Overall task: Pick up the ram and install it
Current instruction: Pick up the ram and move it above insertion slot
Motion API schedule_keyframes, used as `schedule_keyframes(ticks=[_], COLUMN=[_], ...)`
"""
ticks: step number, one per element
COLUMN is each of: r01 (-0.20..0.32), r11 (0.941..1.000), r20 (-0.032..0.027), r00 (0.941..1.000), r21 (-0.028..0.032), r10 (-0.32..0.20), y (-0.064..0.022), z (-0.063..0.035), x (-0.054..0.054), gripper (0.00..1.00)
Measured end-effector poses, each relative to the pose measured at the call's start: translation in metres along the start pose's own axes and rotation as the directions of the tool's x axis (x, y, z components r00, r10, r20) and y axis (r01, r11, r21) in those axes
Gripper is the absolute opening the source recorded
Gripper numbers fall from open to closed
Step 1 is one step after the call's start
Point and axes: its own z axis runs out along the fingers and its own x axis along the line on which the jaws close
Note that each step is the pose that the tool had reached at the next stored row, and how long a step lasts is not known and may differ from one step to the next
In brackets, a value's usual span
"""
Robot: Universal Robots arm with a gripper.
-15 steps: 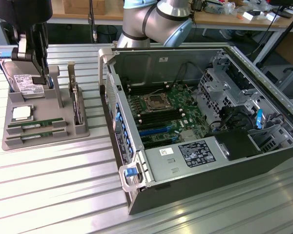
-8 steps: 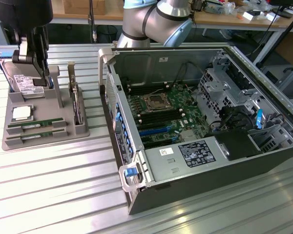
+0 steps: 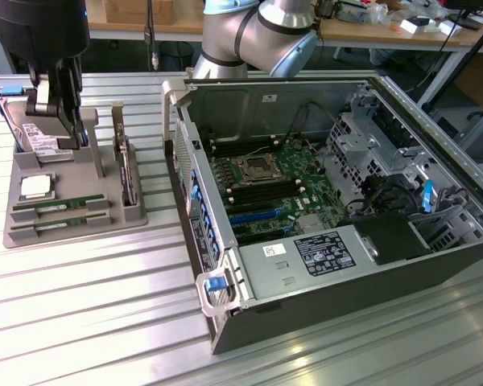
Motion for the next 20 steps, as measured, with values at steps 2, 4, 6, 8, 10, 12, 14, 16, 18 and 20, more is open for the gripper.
schedule_keyframes(ticks=[2, 4, 6, 8, 10, 12, 14, 16, 18, 20], r01=[0.000, 0.000, 0.000, 0.000, 0.000, 0.000, 0.000, 0.000, 0.000, 0.000], r11=[1.0000, 1.0000, 1.0000, 1.0000, 1.0000, 1.0000, 1.0000, 1.0000, 1.0000, 1.0000], r20=[0.0002, 0.0003, 0.0004, 0.0004, 0.0004, 0.0004, 0.0004, 0.0003, 0.0004, 0.0003], r00=[1.0000, 1.0000, 1.0000, 1.0000, 1.0000, 1.0000, 1.0000, 1.0000, 1.0000, 1.0000], r21=[-0.0001, -0.0001, -0.0001, -0.0001, -0.0001, 0.0000, 0.0000, -0.0001, 0.0000, -0.0001], r10=[0.000, 0.000, 0.000, 0.000, 0.000, 0.000, 0.000, 0.000, 0.000, 0.000], y=[-0.0002, -0.0003, -0.0005, -0.0006, -0.0007, -0.0008, -0.0010, -0.0011, -0.0013, -0.0015], z=[0.0033, 0.0063, 0.0089, 0.0113, 0.0141, 0.0159, 0.0200, 0.0225, 0.0261, 0.0294], x=[0.000, 0.000, 0.001, 0.001, 0.001, 0.001, 0.001, 0.001, 0.002, 0.002], gripper=[0.36, 0.36, 0.36, 0.36, 0.36, 0.36, 0.36, 0.36, 0.36, 0.36])
